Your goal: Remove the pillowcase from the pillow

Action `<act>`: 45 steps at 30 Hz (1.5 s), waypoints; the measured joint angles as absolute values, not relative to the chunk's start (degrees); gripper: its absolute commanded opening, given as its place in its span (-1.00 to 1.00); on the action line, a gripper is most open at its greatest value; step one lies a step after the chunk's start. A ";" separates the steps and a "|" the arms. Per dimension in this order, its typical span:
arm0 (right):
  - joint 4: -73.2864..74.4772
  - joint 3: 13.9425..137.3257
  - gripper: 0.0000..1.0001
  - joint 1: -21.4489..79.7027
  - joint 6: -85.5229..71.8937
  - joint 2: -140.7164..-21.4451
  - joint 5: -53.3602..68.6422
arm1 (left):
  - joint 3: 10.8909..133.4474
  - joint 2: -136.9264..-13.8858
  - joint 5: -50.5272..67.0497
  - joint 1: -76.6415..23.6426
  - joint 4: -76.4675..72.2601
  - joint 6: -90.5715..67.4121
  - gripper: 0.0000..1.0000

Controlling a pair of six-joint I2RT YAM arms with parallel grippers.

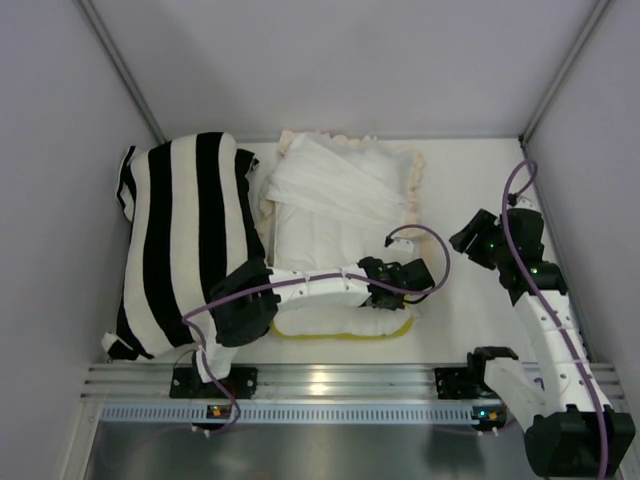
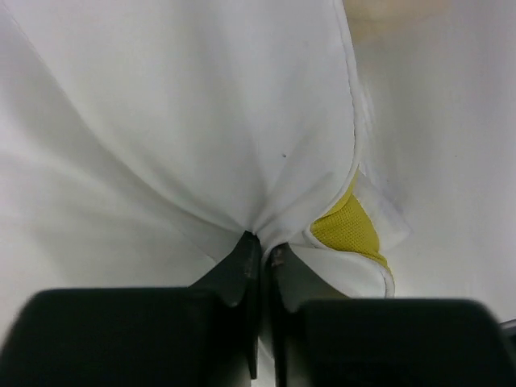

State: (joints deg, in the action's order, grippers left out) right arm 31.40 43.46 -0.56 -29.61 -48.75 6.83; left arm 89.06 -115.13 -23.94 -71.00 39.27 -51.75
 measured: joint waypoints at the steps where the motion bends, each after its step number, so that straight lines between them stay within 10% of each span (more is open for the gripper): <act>1: 31.31 43.44 0.10 -0.56 -29.58 -48.75 6.90 | 88.77 -115.13 -24.32 -71.00 39.09 -51.92 -1.00; 26: 22.06 47.22 0.17 18.24 -28.56 -69.73 11.00 | 67.94 -82.30 -24.03 -75.81 38.57 -51.40 -1.00; 29: 20.67 47.27 0.02 19.40 -29.08 -71.96 11.55 | 66.17 -80.86 -23.81 -76.03 38.59 -51.99 -1.00; 36: 16.03 47.24 -1.00 19.77 -31.14 -75.16 11.03 | 65.23 -78.39 -24.08 -76.99 38.63 -51.68 -1.00; 45: 16.08 51.62 -1.00 19.77 -32.75 -78.02 2.50 | 62.67 -64.97 -25.08 -79.88 39.18 -50.63 -1.00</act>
